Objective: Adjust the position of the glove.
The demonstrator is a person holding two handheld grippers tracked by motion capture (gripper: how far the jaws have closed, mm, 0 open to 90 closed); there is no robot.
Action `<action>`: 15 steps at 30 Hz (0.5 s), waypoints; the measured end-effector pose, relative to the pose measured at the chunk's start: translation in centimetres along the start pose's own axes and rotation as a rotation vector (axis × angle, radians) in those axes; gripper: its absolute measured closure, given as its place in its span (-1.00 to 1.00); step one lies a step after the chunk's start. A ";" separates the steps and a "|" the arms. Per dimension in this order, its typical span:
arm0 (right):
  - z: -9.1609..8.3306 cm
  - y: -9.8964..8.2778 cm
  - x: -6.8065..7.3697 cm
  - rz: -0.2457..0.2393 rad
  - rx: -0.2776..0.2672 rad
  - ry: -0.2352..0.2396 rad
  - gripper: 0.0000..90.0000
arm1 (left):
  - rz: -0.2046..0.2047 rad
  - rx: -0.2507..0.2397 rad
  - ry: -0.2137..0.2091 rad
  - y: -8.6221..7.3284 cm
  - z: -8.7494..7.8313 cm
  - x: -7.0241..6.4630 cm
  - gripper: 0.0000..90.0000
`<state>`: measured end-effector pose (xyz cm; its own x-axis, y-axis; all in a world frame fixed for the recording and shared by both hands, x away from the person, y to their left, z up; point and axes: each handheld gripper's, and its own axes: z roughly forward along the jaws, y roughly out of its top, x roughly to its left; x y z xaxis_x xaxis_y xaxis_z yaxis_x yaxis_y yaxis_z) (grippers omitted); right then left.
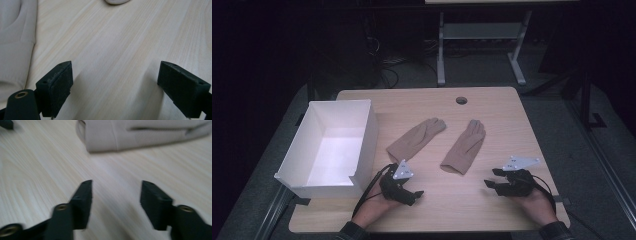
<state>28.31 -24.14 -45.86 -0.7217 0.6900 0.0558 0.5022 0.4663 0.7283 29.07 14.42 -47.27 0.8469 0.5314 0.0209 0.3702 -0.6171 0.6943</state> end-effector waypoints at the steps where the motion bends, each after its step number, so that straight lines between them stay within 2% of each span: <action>1: 0.1 0.3 0.0 -0.005 -0.011 0.008 0.25 | 0.002 -0.001 0.007 -0.1 -0.2 0.0 -0.72; 3: 0.3 1.0 -0.2 0.003 -0.006 0.026 0.50 | -0.008 -0.006 0.011 -0.3 -0.4 0.2 -0.72; 4: 0.3 1.0 -0.2 0.003 -0.006 0.026 0.50 | -0.008 -0.006 0.011 -0.3 -0.4 0.2 -0.72; 5: 0.8 1.5 -0.5 0.013 -0.001 0.062 0.69 | -0.014 -0.002 0.018 -0.5 -0.5 0.4 -0.72; 6: 0.8 1.5 -0.5 0.013 -0.001 0.062 0.69 | -0.014 -0.002 0.018 -0.5 -0.5 0.4 -0.72; 8: 1.7 2.2 -0.9 0.030 0.009 0.096 0.92 | -0.023 0.001 0.013 -0.7 -0.6 0.5 -0.72; 9: 2.0 2.5 -1.0 0.019 0.015 0.099 0.99 | -0.023 0.001 0.011 -0.7 -0.6 0.6 -0.72; 15: 3.1 4.2 -0.9 -0.007 0.004 0.126 1.00 | -0.032 -0.028 -0.004 -1.2 -0.6 0.7 -0.73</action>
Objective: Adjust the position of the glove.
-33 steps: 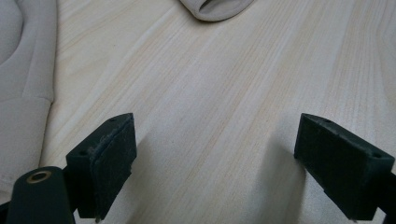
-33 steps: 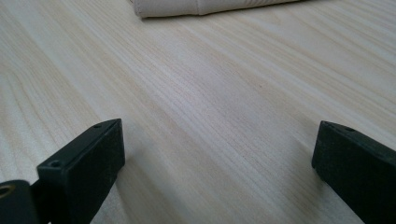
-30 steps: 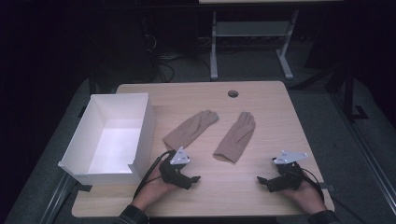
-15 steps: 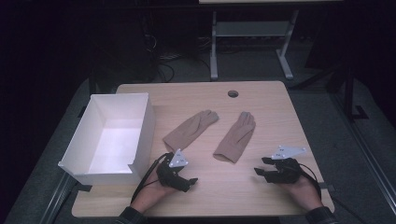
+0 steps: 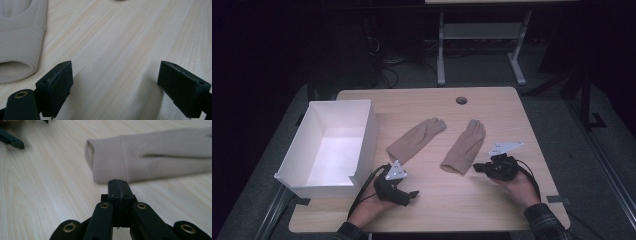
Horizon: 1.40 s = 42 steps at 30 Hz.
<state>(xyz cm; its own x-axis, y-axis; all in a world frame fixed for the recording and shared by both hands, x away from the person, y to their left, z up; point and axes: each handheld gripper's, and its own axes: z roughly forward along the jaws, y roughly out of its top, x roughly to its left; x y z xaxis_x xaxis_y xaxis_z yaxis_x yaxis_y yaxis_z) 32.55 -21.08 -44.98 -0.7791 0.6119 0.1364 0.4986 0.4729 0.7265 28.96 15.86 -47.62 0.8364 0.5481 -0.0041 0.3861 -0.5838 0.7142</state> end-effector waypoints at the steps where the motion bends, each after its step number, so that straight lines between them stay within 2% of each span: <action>1: 0.2 0.4 0.1 0.011 0.003 0.006 1.00 | 0.004 -0.005 -0.001 -0.1 0.0 0.0 -0.72; 5: 1.1 1.6 0.3 -0.025 -0.008 0.023 1.00 | 0.004 -0.006 -0.002 -0.1 0.0 0.0 -0.72; 14: 2.8 3.5 0.8 -0.040 -0.026 0.050 0.99 | 0.005 -0.006 -0.003 -0.1 0.0 0.0 -0.72; 19: 4.6 4.6 1.4 -0.052 -0.028 0.080 0.99 | 0.007 -0.006 -0.005 -0.1 0.0 0.0 -0.72; 24: 6.1 5.4 1.7 -0.061 -0.022 0.086 1.00 | 0.008 -0.006 -0.006 0.0 0.0 0.0 -0.72; 30: 7.3 5.9 1.7 -0.061 -0.008 0.087 1.00 | 0.009 -0.006 -0.007 0.0 0.0 0.0 -0.72; 34: 8.8 5.6 1.4 -0.063 0.029 0.081 1.00 | 0.010 -0.005 -0.006 0.0 0.0 0.0 -0.72; 36: 9.1 5.4 1.3 -0.058 0.043 0.080 1.00 | 0.009 -0.005 -0.006 0.0 0.0 0.0 -0.72; 42: 9.0 5.1 1.2 -0.053 0.037 0.089 1.00 | 0.010 -0.004 -0.006 0.0 0.0 0.0 -0.72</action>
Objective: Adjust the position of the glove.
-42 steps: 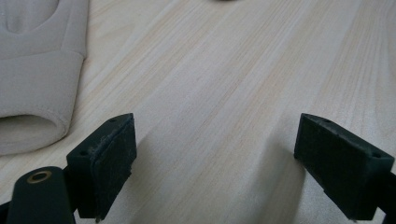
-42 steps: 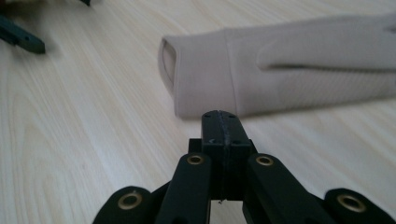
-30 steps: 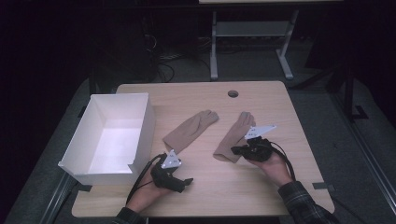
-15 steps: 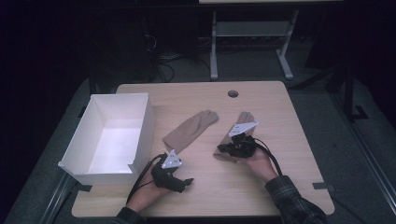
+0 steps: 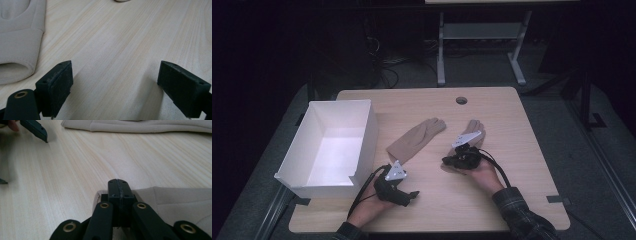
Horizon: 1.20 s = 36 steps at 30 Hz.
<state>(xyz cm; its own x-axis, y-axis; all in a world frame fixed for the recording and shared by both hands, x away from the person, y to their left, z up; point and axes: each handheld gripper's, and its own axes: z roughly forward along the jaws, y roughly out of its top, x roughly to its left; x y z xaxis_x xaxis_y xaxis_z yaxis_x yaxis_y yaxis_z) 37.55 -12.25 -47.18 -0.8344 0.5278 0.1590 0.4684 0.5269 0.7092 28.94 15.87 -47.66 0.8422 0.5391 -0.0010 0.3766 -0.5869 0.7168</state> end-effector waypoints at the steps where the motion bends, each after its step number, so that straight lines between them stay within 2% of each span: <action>1: -0.1 0.0 0.0 -0.001 0.001 0.003 1.00 | 0.000 -0.001 0.000 0.0 0.0 0.0 -0.72; 7: -1.0 -0.7 0.3 0.000 0.029 0.018 1.00 | -0.001 -0.001 0.000 0.0 0.0 0.0 -0.72; 16: -2.8 -2.1 0.6 -0.018 0.062 0.014 0.99 | -0.001 -0.002 0.000 0.0 0.0 0.0 -0.72; 26: -4.8 -3.9 1.2 -0.014 0.071 0.027 0.99 | 0.000 0.000 0.001 0.0 0.0 0.0 -0.72; 30: -5.6 -3.7 0.8 -0.022 0.036 0.013 0.99 | 0.000 -0.001 0.001 0.0 0.0 0.0 -0.72; 36: -7.0 -3.1 -1.2 0.000 0.006 -0.059 0.99 | 0.001 0.000 0.001 0.0 0.0 0.0 -0.72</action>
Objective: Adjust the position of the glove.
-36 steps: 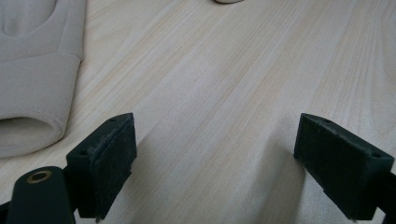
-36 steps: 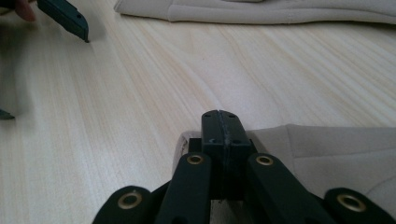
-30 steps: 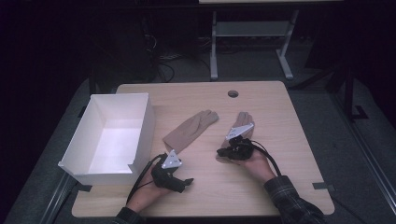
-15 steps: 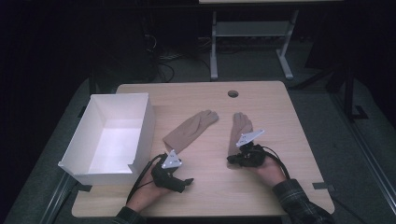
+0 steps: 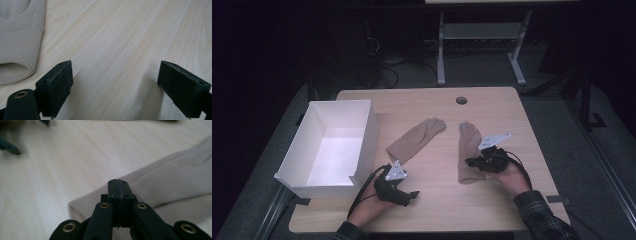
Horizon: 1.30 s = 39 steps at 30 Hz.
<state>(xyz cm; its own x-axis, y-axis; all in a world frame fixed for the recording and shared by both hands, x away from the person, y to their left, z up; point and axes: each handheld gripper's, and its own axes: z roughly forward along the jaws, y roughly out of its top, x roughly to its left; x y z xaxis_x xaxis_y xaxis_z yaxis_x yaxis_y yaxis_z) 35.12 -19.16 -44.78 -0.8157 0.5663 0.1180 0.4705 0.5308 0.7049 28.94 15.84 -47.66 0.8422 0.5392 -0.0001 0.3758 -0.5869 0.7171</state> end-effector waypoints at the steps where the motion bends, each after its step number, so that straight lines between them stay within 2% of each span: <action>1: -0.1 0.1 -0.5 0.000 -0.006 -0.019 0.99 | 0.001 0.000 0.000 0.0 0.0 0.0 -0.72; 4: -0.1 0.5 -1.6 0.017 -0.011 -0.049 0.99 | 0.001 0.000 0.000 0.0 0.0 0.0 -0.72; 10: 0.5 1.5 -3.1 0.031 -0.031 -0.073 0.99 | 0.002 0.001 0.000 0.0 0.0 0.0 -0.72; 15: 1.6 1.4 -4.2 0.049 -0.022 -0.099 0.99 | 0.003 0.001 0.000 0.0 0.0 0.0 -0.72; 18: 2.6 0.8 -4.6 0.055 0.020 -0.103 1.00 | 0.004 0.002 -0.001 0.0 0.0 0.0 -0.72; 20: 2.8 0.6 -4.7 0.069 0.001 -0.086 1.00 | 0.005 0.002 -0.001 0.0 0.0 0.0 -0.72; 28: 2.9 0.5 -4.0 0.050 0.016 -0.084 1.00 | 0.007 0.004 -0.005 0.0 0.0 0.0 -0.72; 33: 2.4 0.1 -3.4 0.061 0.029 -0.073 1.00 | 0.006 0.003 -0.004 0.0 0.0 0.0 -0.72; 39: 1.9 -0.4 -2.6 0.043 0.042 -0.065 1.00 | 0.004 0.002 -0.005 0.0 0.0 -0.1 -0.72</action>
<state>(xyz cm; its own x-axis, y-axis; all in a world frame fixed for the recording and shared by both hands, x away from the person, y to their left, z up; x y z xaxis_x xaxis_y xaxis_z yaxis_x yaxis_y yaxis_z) 37.64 -19.69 -46.70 -0.7713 0.6285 0.1008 0.5198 0.5304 0.6697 28.86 15.82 -47.66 0.8455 0.5339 -0.0010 0.3733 -0.5899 0.7160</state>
